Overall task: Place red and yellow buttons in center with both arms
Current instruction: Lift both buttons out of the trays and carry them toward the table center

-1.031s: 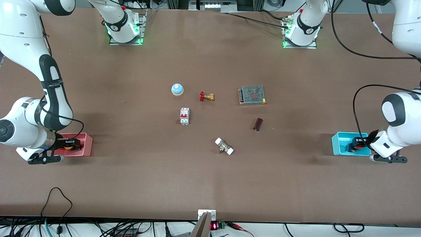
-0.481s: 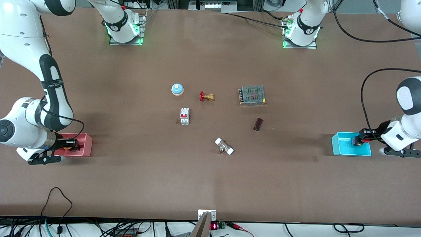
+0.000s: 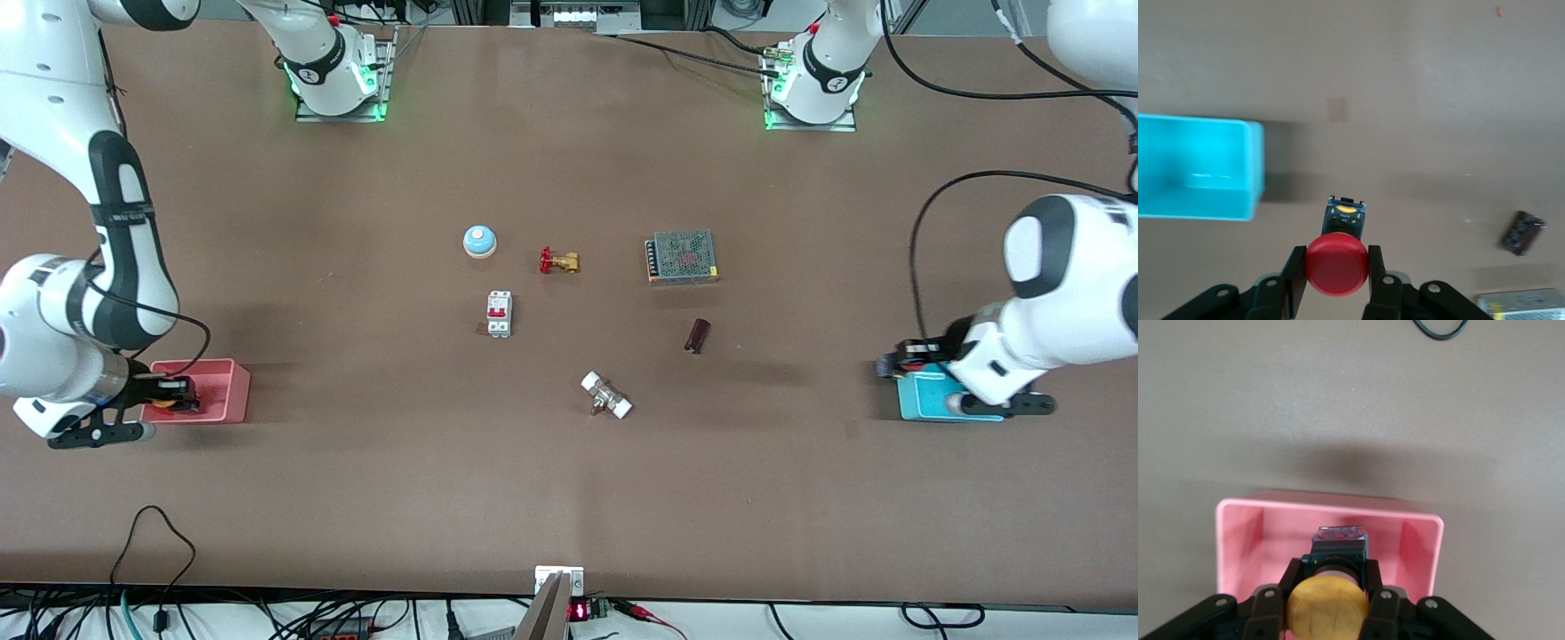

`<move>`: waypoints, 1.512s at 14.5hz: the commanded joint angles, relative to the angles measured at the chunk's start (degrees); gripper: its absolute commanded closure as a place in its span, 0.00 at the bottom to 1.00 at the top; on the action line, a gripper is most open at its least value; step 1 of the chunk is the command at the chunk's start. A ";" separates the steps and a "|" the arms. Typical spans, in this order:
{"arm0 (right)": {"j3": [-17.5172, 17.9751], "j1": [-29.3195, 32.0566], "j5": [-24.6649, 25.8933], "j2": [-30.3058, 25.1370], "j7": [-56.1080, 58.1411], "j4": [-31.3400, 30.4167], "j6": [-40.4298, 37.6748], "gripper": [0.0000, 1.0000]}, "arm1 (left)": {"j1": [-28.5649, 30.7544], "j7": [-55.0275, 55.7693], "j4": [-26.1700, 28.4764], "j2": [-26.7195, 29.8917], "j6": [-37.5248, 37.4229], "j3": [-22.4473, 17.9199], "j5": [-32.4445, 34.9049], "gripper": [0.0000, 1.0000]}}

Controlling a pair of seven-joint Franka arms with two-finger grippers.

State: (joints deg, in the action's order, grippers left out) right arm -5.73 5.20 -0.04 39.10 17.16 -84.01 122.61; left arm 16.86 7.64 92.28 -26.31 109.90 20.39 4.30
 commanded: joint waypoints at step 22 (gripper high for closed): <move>0.45 -31.30 -6.03 -1.66 -36.67 -5.72 -4.22 0.60 | -12.38 25.76 7.13 -8.49 15.25 2.11 4.84 0.57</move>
State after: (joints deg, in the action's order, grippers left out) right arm -4.86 -26.24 -5.46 37.36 -19.25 -88.66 118.06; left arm 5.02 32.12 99.33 -35.16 124.68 22.76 7.75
